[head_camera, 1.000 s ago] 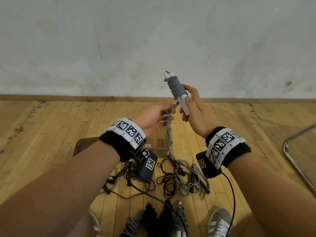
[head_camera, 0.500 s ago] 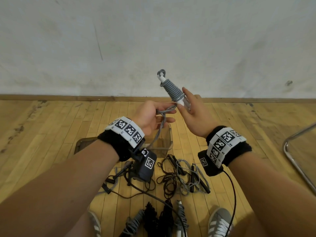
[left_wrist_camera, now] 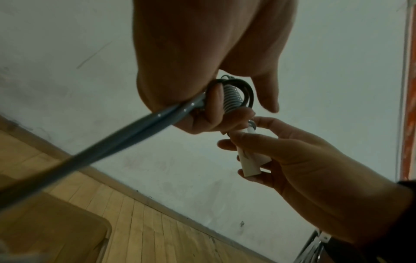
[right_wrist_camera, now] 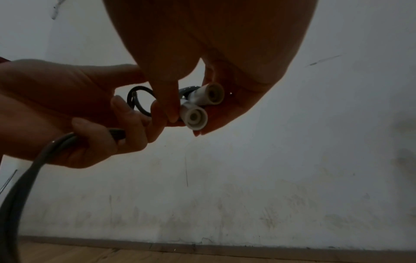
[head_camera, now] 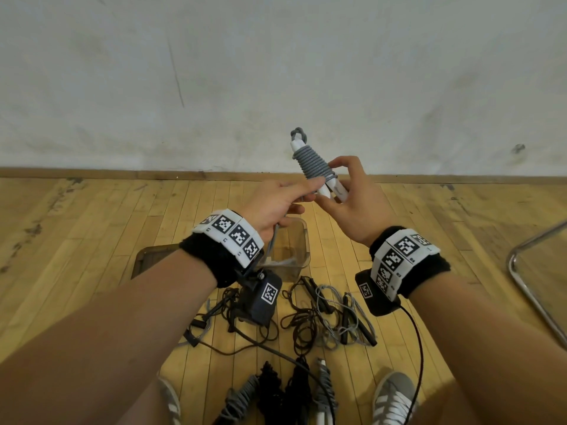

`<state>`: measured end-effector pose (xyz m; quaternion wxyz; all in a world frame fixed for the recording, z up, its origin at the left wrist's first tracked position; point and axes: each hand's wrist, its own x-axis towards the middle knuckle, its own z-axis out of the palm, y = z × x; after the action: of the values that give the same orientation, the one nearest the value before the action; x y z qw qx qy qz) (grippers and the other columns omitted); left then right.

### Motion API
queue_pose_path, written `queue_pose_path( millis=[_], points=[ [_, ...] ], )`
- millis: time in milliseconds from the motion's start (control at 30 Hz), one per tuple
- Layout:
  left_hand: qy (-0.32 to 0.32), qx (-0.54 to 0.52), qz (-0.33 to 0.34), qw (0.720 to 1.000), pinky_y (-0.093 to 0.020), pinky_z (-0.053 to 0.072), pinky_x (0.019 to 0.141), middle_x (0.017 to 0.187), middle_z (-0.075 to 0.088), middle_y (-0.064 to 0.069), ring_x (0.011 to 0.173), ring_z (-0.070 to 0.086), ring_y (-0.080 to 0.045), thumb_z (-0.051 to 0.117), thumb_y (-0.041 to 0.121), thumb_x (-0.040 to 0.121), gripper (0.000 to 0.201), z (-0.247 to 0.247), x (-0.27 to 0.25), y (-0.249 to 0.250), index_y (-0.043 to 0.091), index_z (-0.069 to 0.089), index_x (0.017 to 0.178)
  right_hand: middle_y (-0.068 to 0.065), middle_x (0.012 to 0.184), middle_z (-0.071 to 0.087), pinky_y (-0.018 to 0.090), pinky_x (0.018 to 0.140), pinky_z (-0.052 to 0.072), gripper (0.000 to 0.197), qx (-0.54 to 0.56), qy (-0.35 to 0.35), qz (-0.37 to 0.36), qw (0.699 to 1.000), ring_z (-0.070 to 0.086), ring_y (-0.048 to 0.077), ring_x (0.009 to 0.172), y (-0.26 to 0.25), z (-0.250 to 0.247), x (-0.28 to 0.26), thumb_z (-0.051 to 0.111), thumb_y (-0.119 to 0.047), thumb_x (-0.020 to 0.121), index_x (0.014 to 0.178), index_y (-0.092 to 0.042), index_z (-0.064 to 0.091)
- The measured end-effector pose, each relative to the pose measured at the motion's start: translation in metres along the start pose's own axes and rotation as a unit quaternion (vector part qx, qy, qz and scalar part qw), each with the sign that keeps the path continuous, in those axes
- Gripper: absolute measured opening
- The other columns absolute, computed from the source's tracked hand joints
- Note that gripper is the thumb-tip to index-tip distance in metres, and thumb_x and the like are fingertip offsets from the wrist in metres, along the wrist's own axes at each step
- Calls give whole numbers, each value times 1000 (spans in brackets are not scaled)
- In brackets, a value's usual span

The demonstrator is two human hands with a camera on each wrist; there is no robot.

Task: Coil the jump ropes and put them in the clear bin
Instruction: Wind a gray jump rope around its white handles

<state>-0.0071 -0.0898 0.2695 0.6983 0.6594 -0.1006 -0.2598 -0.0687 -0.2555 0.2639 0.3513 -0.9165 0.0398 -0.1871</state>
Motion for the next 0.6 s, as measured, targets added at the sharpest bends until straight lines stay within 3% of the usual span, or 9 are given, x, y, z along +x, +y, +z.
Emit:
queue_pose_path(
  millis=[100,200,300,400,500,600],
  points=[
    [19,43,17,999,-20,36,49,90,76,5,64,57,-5,79,41,86,31,1,0,-1,17,76,106,-1,81,69,17,49,42,54,10,-8,-1,1000,53,3,53,-2,-1,-1,75,-26,90,131,-19,39],
    [29,8,12,999,-19,33,45,85,76,-2,61,61,-9,70,45,94,35,2,-1,1,13,75,108,-2,87,68,13,50,43,55,21,-21,-3,1000,56,-4,57,-3,-1,0,73,-20,91,131,-16,36],
    [52,16,6,999,-19,45,48,84,77,-3,66,68,-11,60,51,99,42,4,-2,2,12,75,107,1,83,67,24,49,45,55,21,-33,-15,999,55,5,53,0,2,0,70,-19,93,131,-18,31],
    [72,33,13,997,-24,54,59,93,74,-2,78,67,-12,58,49,101,39,6,0,0,15,76,103,0,89,70,35,59,54,59,15,-27,0,1000,64,14,65,3,8,2,71,-25,93,135,-22,29],
    [79,15,34,996,-23,51,54,94,72,-1,78,65,-11,65,44,98,31,7,-1,-1,15,78,101,-4,107,71,29,72,56,63,4,-6,-5,1000,70,12,83,1,9,4,72,-34,93,146,-23,40],
    [88,32,73,993,-19,46,52,85,75,4,72,66,-7,71,42,94,22,6,-3,-2,23,80,95,-5,107,68,26,69,52,61,8,7,-16,1000,68,13,83,0,9,3,71,-31,94,148,-25,41]
  ],
)
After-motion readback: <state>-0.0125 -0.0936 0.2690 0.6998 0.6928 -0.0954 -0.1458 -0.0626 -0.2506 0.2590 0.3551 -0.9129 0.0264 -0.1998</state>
